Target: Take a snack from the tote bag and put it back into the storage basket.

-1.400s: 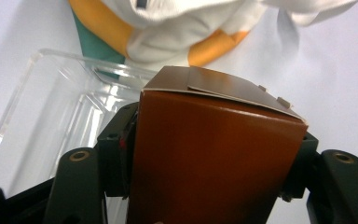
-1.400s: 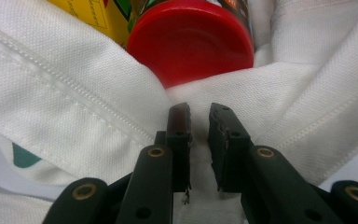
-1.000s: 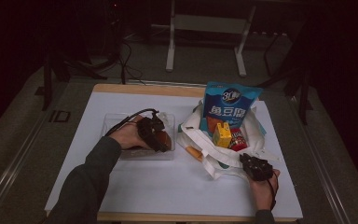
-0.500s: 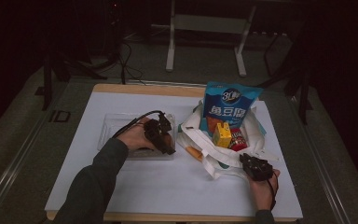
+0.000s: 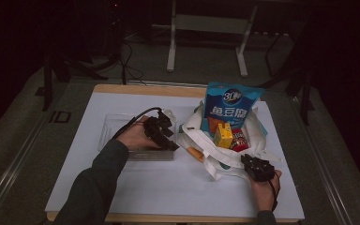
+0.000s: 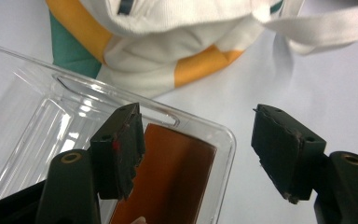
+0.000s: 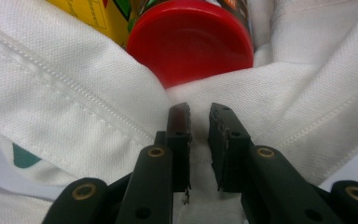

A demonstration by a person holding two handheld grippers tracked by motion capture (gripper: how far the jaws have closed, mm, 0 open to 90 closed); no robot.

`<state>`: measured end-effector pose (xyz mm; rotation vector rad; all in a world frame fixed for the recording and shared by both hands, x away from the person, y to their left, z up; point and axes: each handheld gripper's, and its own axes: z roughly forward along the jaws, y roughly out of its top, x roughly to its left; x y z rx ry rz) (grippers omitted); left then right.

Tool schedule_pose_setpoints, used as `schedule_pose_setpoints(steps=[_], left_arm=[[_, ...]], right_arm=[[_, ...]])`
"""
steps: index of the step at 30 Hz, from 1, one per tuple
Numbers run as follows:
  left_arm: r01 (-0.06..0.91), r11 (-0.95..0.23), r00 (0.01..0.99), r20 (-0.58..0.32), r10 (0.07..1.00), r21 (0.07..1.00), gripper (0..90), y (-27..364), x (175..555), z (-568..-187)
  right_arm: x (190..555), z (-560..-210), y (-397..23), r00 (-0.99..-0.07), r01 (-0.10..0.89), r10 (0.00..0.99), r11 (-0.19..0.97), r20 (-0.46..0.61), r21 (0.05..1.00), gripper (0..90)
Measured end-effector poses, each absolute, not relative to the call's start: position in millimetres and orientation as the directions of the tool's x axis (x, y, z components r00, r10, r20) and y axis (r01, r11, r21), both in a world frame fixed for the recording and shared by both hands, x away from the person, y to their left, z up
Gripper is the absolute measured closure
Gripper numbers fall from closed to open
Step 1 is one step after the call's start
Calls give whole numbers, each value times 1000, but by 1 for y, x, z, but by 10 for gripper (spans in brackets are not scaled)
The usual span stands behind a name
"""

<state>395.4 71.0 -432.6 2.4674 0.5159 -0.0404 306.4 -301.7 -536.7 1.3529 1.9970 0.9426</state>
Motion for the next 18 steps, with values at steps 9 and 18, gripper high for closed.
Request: schedule_pose_setpoints(steps=[9, 18], left_arm=[[445, -663, 893, -243, 378, 603, 463, 74, 397, -420], [478, -595, 872, -264, 413, 647, 527, 77, 402, -413]], right_arm=[[306, -537, -302, -346, 555, 937, 249, -52, 794, 781], [307, -537, -302, -346, 555, 937, 248, -50, 794, 782]])
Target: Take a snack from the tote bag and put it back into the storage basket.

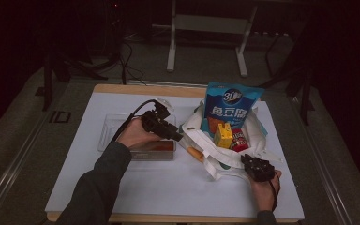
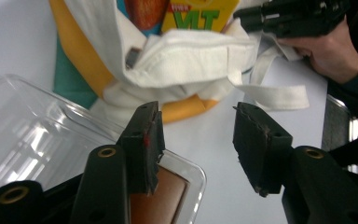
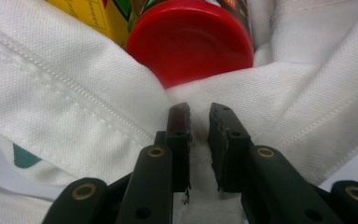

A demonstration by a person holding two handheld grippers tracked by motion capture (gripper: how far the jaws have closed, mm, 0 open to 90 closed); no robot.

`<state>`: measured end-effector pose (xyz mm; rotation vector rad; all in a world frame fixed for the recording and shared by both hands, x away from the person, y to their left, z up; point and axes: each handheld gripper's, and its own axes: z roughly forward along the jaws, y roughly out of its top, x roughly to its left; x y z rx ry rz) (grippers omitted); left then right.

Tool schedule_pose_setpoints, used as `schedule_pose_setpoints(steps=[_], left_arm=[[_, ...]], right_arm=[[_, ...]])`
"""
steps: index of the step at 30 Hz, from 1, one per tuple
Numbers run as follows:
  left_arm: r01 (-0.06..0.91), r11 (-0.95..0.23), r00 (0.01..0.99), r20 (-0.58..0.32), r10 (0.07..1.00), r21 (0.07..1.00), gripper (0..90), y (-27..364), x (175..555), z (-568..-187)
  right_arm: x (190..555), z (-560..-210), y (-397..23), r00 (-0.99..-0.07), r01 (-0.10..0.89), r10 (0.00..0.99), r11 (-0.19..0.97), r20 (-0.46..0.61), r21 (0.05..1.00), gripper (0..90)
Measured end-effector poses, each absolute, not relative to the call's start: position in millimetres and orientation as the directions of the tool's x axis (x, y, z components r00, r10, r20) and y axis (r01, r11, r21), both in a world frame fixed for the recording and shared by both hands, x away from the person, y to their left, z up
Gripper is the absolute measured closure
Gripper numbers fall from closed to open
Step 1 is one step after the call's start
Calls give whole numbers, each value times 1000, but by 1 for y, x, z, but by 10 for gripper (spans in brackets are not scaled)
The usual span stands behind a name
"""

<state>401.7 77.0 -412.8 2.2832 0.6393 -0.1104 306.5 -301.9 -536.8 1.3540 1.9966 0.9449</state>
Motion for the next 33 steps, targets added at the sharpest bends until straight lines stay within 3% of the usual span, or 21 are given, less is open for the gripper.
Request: schedule_pose_setpoints(steps=[3, 11, 20, 22, 33], left_arm=[[442, -594, 883, -209, 420, 672, 582, 77, 398, -411], [349, -604, 910, -105, 401, 716, 575, 65, 389, -403], [358, -605, 908, -114, 403, 711, 550, 49, 388, -401], [389, -572, 905, -183, 385, 722, 545, 44, 391, -402], [408, -537, 896, -212, 390, 739, 463, 38, 396, -404]], right_arm=[[307, -537, -302, -347, 555, 937, 249, -51, 794, 782], [307, -537, -302, -347, 554, 936, 249, -51, 794, 782], [307, -537, -302, -348, 553, 936, 249, -51, 795, 782], [307, -537, -302, -347, 553, 936, 248, -50, 795, 781], [306, -537, -302, -348, 554, 936, 250, -52, 794, 781]])
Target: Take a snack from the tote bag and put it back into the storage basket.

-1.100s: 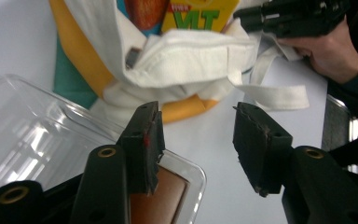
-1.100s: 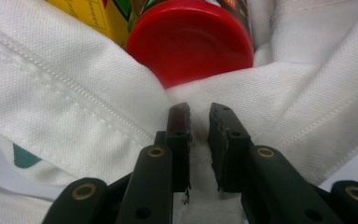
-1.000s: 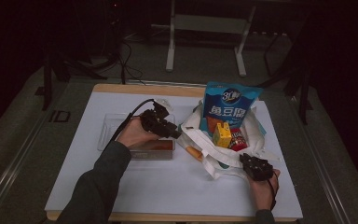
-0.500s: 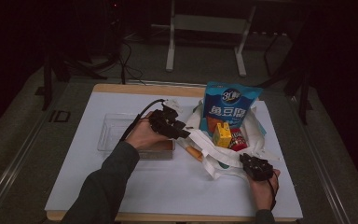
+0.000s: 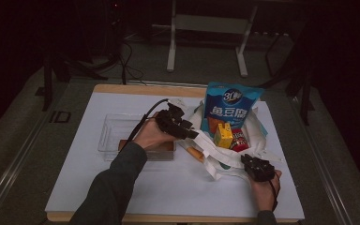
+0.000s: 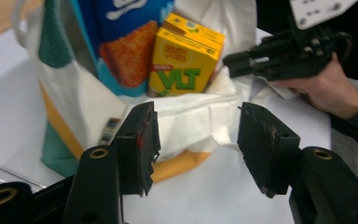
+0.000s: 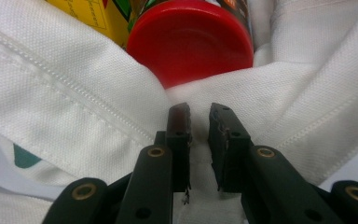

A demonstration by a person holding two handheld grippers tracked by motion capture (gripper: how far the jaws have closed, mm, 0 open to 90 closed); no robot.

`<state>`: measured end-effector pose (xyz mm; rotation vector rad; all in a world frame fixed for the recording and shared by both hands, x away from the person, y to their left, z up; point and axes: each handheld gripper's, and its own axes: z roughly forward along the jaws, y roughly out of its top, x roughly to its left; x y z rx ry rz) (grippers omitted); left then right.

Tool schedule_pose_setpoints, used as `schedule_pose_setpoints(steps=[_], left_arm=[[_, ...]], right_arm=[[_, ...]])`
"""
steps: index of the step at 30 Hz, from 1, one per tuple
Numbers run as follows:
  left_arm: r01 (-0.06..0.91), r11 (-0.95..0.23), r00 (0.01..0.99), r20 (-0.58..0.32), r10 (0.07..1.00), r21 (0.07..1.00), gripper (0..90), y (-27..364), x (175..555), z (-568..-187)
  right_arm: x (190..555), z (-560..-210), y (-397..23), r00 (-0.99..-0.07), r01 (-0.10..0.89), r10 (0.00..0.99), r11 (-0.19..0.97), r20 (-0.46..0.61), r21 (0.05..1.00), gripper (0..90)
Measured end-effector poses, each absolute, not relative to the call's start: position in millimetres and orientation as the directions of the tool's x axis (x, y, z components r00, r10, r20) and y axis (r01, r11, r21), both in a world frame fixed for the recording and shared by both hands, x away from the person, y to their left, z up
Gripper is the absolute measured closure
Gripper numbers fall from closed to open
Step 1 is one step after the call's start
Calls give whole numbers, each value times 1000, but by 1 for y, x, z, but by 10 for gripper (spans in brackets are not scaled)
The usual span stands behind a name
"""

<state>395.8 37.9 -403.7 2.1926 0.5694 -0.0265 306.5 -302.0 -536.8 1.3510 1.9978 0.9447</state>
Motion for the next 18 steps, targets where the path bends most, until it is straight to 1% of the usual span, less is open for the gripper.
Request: schedule_pose_setpoints(steps=[5, 7, 9, 11, 13, 17, 18], left_arm=[[397, -534, 902, -209, 378, 747, 414, 35, 395, -405], [392, -543, 902, -196, 384, 742, 419, 30, 394, -407], [384, -558, 910, -199, 365, 736, 465, 27, 394, -408], [369, -561, 916, -185, 357, 741, 491, 24, 392, -409], [356, -564, 918, -167, 359, 745, 497, 20, 392, -409], [352, -559, 920, -166, 356, 751, 506, 18, 393, -408], [325, -562, 924, -129, 359, 760, 542, 16, 392, -407]], right_arm=[[306, -537, -302, -347, 553, 936, 251, -54, 794, 781], [306, -537, -302, -347, 554, 936, 251, -54, 794, 781], [306, -537, -302, -347, 553, 936, 252, -55, 794, 781], [306, -537, -302, -347, 554, 936, 250, -53, 794, 781], [306, -537, -302, -347, 553, 936, 251, -53, 794, 782], [306, -537, -302, -348, 553, 936, 252, -55, 794, 781], [306, -537, -302, -348, 554, 936, 251, -53, 794, 781]])
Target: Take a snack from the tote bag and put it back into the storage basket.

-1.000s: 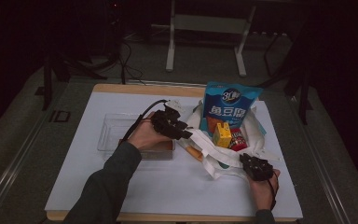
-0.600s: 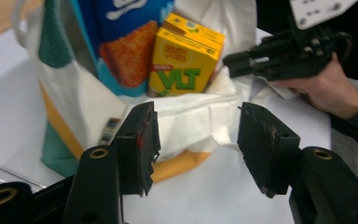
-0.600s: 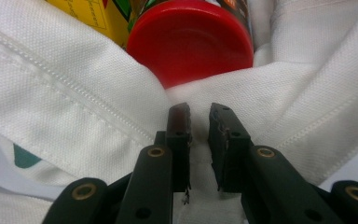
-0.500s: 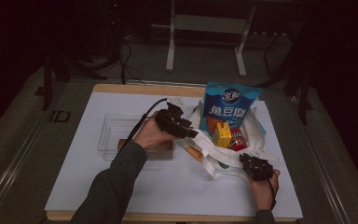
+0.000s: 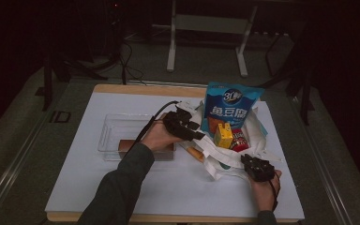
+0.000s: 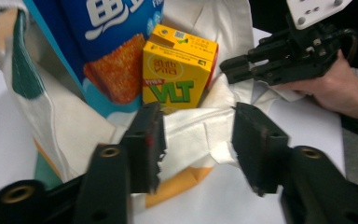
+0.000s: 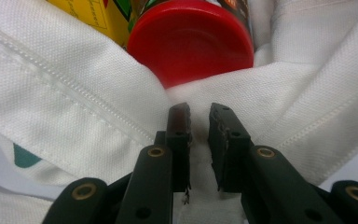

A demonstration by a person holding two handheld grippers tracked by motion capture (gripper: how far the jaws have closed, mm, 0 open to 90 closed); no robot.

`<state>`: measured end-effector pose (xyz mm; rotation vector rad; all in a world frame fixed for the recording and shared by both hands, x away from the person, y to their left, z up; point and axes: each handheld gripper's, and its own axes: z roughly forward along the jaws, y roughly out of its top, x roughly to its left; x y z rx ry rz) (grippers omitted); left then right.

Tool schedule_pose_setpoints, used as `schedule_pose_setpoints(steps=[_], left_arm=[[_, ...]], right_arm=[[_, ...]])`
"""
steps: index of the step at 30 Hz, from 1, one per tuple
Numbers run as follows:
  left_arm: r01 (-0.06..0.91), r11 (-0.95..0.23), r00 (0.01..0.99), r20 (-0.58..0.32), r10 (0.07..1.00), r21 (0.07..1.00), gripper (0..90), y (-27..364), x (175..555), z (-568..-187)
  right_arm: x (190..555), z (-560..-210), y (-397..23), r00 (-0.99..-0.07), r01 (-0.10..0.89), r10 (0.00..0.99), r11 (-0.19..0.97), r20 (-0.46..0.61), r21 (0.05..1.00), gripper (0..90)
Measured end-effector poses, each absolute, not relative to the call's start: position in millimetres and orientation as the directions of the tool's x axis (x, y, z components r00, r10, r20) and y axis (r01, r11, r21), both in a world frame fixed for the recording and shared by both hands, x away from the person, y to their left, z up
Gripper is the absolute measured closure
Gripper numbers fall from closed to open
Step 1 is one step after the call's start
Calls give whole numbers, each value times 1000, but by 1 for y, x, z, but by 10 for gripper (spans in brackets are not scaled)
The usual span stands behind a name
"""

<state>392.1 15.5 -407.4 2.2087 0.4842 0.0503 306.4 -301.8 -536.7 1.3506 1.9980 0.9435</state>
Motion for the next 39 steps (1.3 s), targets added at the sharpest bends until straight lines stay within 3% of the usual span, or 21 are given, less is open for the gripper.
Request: schedule_pose_setpoints(steps=[26, 39], left_arm=[[338, -556, 913, -121, 390, 759, 547, -14, 396, -425], [317, -563, 912, -83, 401, 764, 483, -31, 398, -435]], right_arm=[[309, -535, -304, -354, 568, 935, 247, -38, 786, 778], [307, -536, -302, -347, 561, 936, 253, -54, 788, 760]])
